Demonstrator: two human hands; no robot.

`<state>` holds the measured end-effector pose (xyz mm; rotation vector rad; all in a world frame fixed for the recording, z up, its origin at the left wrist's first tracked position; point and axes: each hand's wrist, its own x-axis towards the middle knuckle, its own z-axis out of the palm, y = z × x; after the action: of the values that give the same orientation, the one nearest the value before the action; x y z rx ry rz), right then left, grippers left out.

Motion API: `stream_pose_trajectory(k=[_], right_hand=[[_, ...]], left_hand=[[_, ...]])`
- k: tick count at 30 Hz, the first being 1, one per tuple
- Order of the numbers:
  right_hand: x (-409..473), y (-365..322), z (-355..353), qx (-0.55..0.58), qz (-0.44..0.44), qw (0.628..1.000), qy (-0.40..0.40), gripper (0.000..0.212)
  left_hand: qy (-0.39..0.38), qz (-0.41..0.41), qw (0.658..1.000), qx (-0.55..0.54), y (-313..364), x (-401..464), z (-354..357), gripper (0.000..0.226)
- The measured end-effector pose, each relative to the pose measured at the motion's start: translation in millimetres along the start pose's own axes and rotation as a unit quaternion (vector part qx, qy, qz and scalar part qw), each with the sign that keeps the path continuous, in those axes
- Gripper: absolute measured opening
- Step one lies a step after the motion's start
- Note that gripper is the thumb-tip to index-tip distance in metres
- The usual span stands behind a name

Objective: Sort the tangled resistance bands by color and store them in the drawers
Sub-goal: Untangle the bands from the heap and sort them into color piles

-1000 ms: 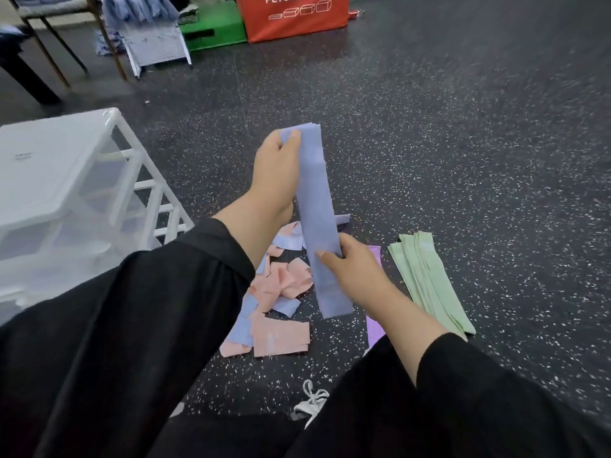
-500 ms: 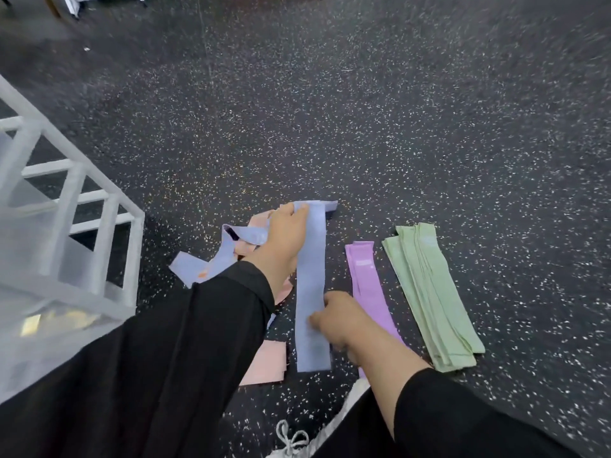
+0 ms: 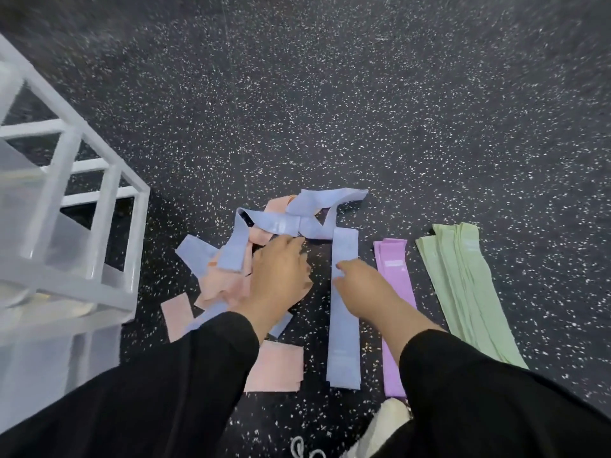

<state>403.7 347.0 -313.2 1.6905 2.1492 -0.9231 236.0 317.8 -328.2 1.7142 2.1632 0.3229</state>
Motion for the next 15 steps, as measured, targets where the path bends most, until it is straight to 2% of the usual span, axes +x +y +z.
stream_pose_trajectory(k=[1,3,7,13,15], right_hand=[[4.5,-0.5,2.7,-0.011,0.002,1.0,-0.01,0.015],[9.6,-1.1,6.6,-0.033,0.014,0.999,-0.007,0.016],[20.3,-12.2,4.6,-0.042,-0.002,0.995,0.09,0.034],[62.2,-22.1,-9.0,0.068,0.004,0.975,0.211,0.051],[79.2,-23.4,-17.9,0.088,0.025,0.971,0.222,0.059]], left_hand=[[-0.017,0.008,0.999,0.035,-9.2,-6.1,0.3,0.046],[-0.066,0.029,0.994,0.086,-23.9,-13.7,2.1,0.064],[-0.108,0.035,0.987,0.117,-46.9,-17.8,19.7,0.049],[-0.058,0.03,0.993,0.103,-54.5,-19.2,40.3,0.049],[-0.037,0.023,0.994,0.098,-55.8,-17.5,41.3,0.043]])
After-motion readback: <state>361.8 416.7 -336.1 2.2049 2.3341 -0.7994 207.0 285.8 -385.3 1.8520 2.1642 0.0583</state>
